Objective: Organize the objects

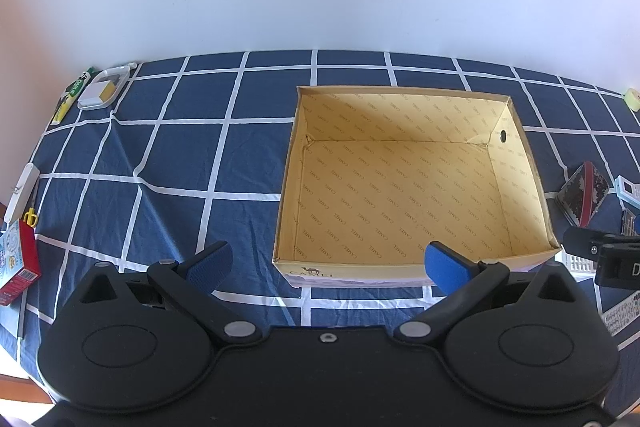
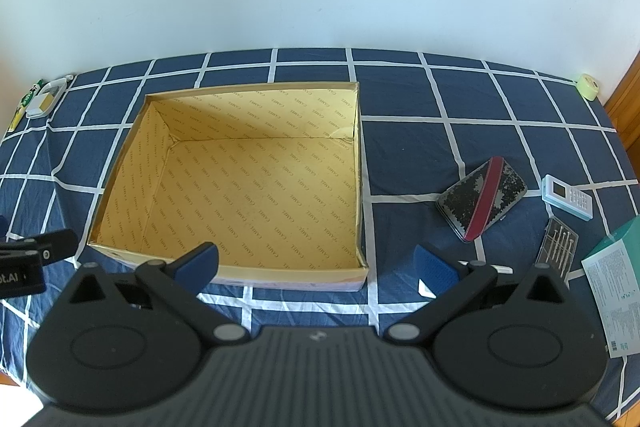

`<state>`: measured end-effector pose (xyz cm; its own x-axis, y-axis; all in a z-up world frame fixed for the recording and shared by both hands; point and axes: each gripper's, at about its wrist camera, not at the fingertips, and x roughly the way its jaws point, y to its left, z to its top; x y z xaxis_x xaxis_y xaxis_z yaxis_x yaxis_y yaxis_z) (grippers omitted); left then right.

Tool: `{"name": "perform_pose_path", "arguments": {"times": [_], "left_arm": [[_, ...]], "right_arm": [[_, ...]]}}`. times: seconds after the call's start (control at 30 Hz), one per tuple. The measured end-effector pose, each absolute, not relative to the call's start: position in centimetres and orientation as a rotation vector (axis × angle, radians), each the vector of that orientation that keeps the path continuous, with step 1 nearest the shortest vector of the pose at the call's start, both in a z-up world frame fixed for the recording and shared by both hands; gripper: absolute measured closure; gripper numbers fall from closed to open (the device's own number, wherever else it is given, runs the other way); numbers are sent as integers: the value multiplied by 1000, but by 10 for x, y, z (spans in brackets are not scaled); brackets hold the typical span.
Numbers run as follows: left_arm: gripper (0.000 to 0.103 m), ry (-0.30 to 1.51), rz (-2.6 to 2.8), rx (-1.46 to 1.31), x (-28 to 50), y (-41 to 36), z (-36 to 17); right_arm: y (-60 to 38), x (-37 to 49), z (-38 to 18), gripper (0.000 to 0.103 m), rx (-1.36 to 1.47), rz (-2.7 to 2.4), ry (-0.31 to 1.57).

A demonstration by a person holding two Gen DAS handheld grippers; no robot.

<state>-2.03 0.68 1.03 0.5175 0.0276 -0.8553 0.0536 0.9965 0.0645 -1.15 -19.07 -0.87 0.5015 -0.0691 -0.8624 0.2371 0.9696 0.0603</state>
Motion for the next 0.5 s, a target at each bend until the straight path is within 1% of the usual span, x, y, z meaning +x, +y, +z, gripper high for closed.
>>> {"name": "perform_pose_path", "arguments": {"times": [0.5], "left_arm": [[0, 1040, -62, 117, -23, -4, 7]], "right_arm": [[-199, -22, -9, 0, 223, -224, 1023]]}}
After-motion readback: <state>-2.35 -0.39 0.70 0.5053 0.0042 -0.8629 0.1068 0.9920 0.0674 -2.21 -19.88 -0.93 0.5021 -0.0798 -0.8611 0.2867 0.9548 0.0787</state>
